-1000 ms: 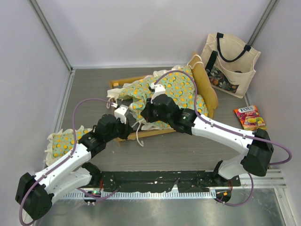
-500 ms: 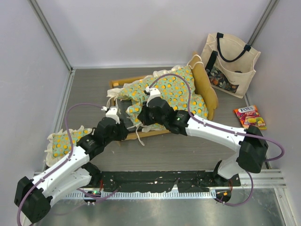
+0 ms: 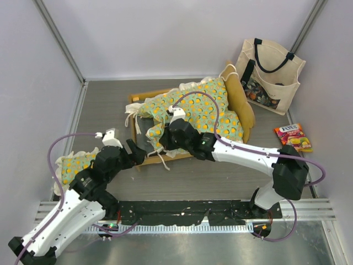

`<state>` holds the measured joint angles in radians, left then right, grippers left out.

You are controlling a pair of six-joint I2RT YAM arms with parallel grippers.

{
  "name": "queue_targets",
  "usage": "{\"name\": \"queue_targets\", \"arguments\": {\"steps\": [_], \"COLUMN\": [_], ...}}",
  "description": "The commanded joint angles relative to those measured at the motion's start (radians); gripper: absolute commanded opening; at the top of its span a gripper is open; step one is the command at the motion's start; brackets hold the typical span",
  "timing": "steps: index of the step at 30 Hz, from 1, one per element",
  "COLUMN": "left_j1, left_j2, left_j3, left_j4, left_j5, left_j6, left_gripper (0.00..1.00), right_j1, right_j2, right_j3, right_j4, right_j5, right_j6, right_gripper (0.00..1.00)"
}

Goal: Set up the pet bed

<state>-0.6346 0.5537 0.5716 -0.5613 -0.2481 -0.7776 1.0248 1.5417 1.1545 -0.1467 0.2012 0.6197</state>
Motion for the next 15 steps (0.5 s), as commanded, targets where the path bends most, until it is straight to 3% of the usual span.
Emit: {"name": "queue_targets", "arguments": {"steps": [1, 9, 15], "left_j1": [0.001, 0.001, 0.001], "left_j2": [-0.083, -0.095, -0.104], "left_j3": [0.063, 0.036, -0.021], "left_j4": [-0.13, -0.163, -0.144], "left_j5": [-0.106, -0.062, -0.045], "left_j6": [-0.057, -0.095, -0.123], "left_gripper": [0.85, 0.84, 0.83], "right_j1": [0.021, 0.058, 0.075], "right_j2": [0.023, 0.164, 0.048], "right_j3": [0.022, 0.099, 0.05], "right_j4": [0.062, 0.018, -0.008], "right_j5": [0.038, 0.061, 0.066], "right_j6": [0.028, 0.022, -0.024], "right_gripper": [0.01, 0.04, 0.51]}}
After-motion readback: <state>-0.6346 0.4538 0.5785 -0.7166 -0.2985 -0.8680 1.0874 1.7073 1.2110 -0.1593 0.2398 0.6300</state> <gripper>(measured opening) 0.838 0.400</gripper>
